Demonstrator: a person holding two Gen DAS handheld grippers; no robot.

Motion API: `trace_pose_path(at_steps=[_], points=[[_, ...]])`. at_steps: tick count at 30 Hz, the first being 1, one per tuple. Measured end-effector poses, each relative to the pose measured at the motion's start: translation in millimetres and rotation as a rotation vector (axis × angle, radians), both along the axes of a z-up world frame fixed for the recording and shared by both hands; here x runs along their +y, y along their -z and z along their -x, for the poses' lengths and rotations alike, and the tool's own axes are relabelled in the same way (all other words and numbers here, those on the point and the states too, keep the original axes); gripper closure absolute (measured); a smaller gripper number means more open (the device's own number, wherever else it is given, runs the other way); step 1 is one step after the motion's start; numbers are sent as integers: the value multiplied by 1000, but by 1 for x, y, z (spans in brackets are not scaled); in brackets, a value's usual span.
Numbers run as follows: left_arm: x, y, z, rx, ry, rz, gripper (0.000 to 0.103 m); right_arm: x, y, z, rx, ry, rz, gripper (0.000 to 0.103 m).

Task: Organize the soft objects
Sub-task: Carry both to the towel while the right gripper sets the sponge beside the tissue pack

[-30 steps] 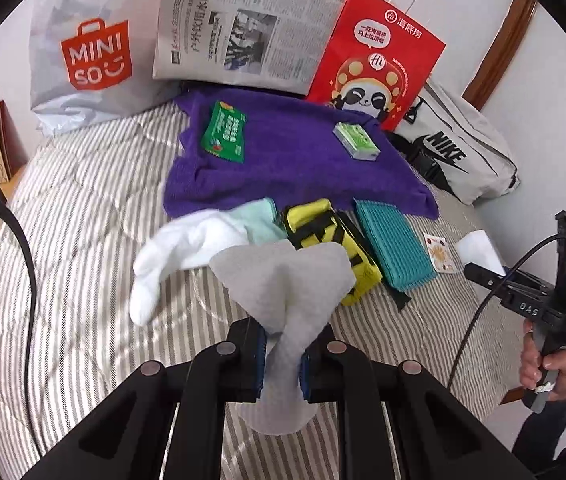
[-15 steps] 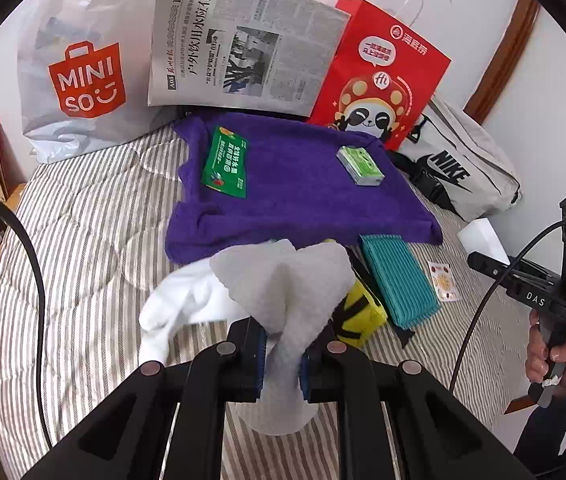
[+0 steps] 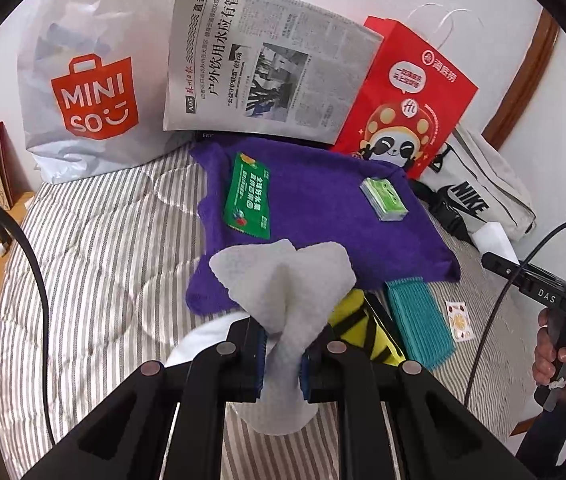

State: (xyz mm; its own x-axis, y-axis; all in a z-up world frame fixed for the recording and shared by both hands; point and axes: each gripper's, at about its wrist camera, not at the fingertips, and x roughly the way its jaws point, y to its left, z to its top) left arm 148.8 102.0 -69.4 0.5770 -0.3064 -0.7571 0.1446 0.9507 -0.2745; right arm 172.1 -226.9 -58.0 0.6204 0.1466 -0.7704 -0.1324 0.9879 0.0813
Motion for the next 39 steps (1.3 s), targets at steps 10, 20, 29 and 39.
trace_pose_path(at_steps=[10, 20, 29, 39], points=[[-9, -15, -45, -16, 9, -36, 90, 3, -5, -47, 25, 12, -5, 50], [-28, -21, -85, -25, 38, -49, 90, 10, 0, -80, 17, 2, -5, 50], [-28, 12, -104, 19, 35, -12, 90, 23, 35, -94, 88, -43, 27, 50], [-23, 20, -109, 16, 37, 5, 90, 38, 63, -102, 152, -78, 62, 50]])
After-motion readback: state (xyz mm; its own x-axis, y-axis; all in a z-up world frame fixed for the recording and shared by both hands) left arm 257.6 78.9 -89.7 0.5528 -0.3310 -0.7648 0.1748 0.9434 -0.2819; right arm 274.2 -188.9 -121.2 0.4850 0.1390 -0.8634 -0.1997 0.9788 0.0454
